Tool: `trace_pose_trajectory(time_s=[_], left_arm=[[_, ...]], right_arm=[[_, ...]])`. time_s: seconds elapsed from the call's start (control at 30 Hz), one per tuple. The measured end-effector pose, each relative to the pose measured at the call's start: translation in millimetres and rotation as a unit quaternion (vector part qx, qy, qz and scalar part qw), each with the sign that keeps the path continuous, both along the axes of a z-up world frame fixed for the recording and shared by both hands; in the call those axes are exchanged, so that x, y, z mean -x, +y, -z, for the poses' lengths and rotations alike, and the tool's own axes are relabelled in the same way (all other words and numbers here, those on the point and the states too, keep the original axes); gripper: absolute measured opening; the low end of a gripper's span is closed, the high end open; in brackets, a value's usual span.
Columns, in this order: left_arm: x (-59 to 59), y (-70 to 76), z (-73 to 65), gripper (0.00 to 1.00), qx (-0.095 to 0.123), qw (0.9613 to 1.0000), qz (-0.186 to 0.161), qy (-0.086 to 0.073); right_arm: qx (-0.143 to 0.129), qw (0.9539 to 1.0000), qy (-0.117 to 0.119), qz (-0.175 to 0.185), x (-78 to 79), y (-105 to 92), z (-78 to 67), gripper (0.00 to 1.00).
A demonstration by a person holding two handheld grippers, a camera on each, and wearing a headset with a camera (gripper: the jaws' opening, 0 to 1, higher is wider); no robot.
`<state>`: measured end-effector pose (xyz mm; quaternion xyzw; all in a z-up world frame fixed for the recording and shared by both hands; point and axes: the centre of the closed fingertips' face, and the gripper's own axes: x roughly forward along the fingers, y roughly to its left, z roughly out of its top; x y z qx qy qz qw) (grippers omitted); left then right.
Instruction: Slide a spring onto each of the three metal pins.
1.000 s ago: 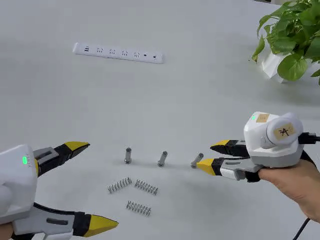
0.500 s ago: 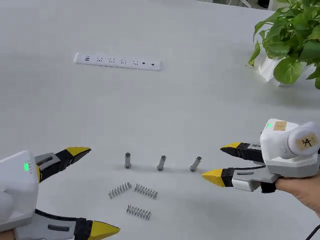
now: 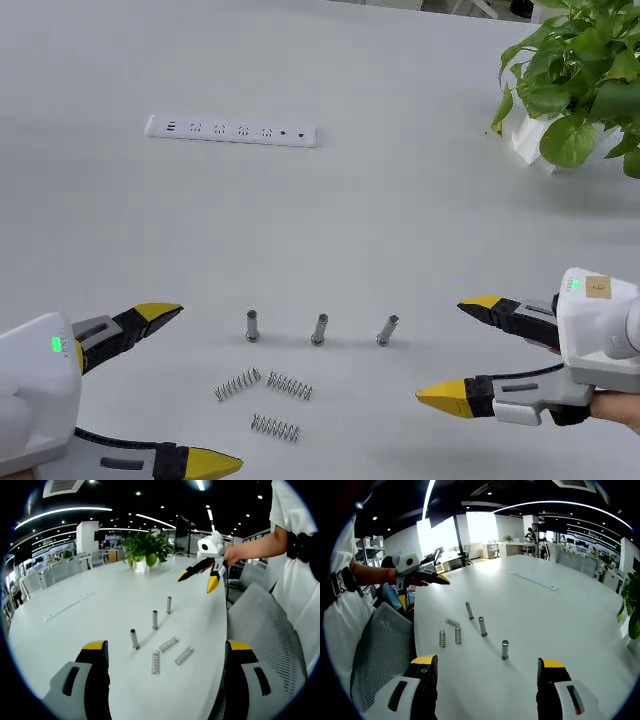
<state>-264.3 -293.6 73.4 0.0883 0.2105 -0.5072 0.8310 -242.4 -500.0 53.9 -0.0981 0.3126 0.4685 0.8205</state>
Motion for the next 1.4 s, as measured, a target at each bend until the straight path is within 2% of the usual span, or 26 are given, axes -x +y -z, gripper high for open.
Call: trace_pose_trajectory(time_s=[0.17, 0.27, 0.37, 0.47, 0.53, 0.57, 0.6, 0.63, 0.67, 0.73, 0.77, 0.87, 0.93, 0.97, 1.03, 1.1, 1.17, 1.3, 1.37, 1.4], left_arm=[[-3.1, 2.6, 3.6, 0.93, -0.007, 0.9999, -0.006, 0.005], [-5.3, 3.6, 7.0, 0.92, -0.012, 0.9999, -0.009, 0.007], [-8.0, 6.0, 14.9, 0.88, -0.024, 0.9993, -0.018, 0.022], [-10.2, 4.3, 16.5, 0.85, -0.024, 0.9993, -0.019, 0.021], [-9.8, 6.2, 23.3, 0.79, -0.037, 0.9982, -0.023, 0.040], [-11.6, 8.0, 27.6, 0.76, -0.047, 0.9975, -0.026, 0.045], [-13.2, 8.0, 28.8, 0.74, -0.047, 0.9975, -0.029, 0.045], [-14.5, 9.8, 32.5, 0.73, -0.053, 0.9965, -0.036, 0.054], [-14.1, 12.5, 37.0, 0.71, -0.063, 0.9946, -0.044, 0.069], [-13.7, 12.0, 42.7, 0.66, -0.063, 0.9915, -0.056, 0.100], [-15.8, 11.4, 43.7, 0.63, -0.066, 0.9919, -0.053, 0.094], [-15.7, 10.0, 51.4, 0.57, -0.081, 0.9908, -0.050, 0.096], [-17.2, 12.1, 59.2, 0.52, -0.096, 0.9890, -0.050, 0.101], [-17.5, 15.8, 65.4, 0.48, -0.116, 0.9865, -0.050, 0.104], [-17.7, 12.3, 67.9, 0.45, -0.118, 0.9866, -0.045, 0.104], [-18.1, 14.2, 75.1, 0.43, -0.134, 0.9842, -0.045, 0.107], [-17.8, 15.9, 81.2, 0.35, -0.153, 0.9821, -0.036, 0.103], [-19.0, 15.2, 88.6, 0.24, -0.171, 0.9787, -0.034, 0.107], [-19.6, 13.1, 90.3, 0.22, -0.173, 0.9784, -0.033, 0.108], [-19.0, 13.0, 92.7, 0.22, -0.179, 0.9769, -0.033, 0.112]], right_arm=[[-0.017, 0.9998, -0.002, -0.011, 10.0, -3.5, 0.9, 0.92], [-0.025, 0.9996, -0.003, -0.010, 13.4, -6.6, -0.3, 0.93], [-0.029, 0.9995, -0.005, -0.009, 15.0, -11.1, 0.4, 0.94], [-0.026, 0.9996, -0.001, -0.008, 17.3, -15.9, 4.0, 0.94], [-0.025, 0.9997, -0.001, -0.006, 18.4, -17.7, 4.1, 0.93], [-0.027, 0.9996, -0.003, -0.004, 18.4, -17.4, 2.9, 0.93], [-0.029, 0.9996, -0.003, -0.003, 17.9, -18.1, 3.2, 0.93], [-0.026, 0.9997, -0.003, -0.002, 17.5, -19.2, 4.2, 0.92], [-0.024, 0.9997, -0.003, -0.002, 17.7, -19.8, 4.8, 0.91], [-0.029, 0.9996, -0.003, 0.000, 18.2, -19.5, 4.2, 0.91], [-0.031, 0.9995, -0.003, 0.000, 18.3, -19.3, 3.8, 0.91], [-0.034, 0.9994, -0.004, 0.002, 18.2, -19.2, 3.9, 0.91], [-0.035, 0.9994, -0.003, 0.002, 18.7, -19.6, 4.9, 0.91], [-0.034, 0.9994, -0.003, 0.001, 19.1, -19.9, 5.6, 0.91], [-0.034, 0.9994, -0.001, 0.001, 19.7, -20.1, 6.2, 0.91], [-0.036, 0.9994, -0.002, 0.002, 19.7, -19.6, 6.0, 0.91], [-0.035, 0.9994, -0.001, 0.002, 20.6, -19.3, 6.4, 0.91], [-0.034, 0.9994, -0.001, 0.002, 20.9, -18.6, 5.8, 0.91], [-0.034, 0.9994, -0.001, 0.004, 20.2, -19.4, 6.4, 0.91], [-0.034, 0.9994, 0.000, 0.005, 19.9, -19.6, 7.0, 0.90]])
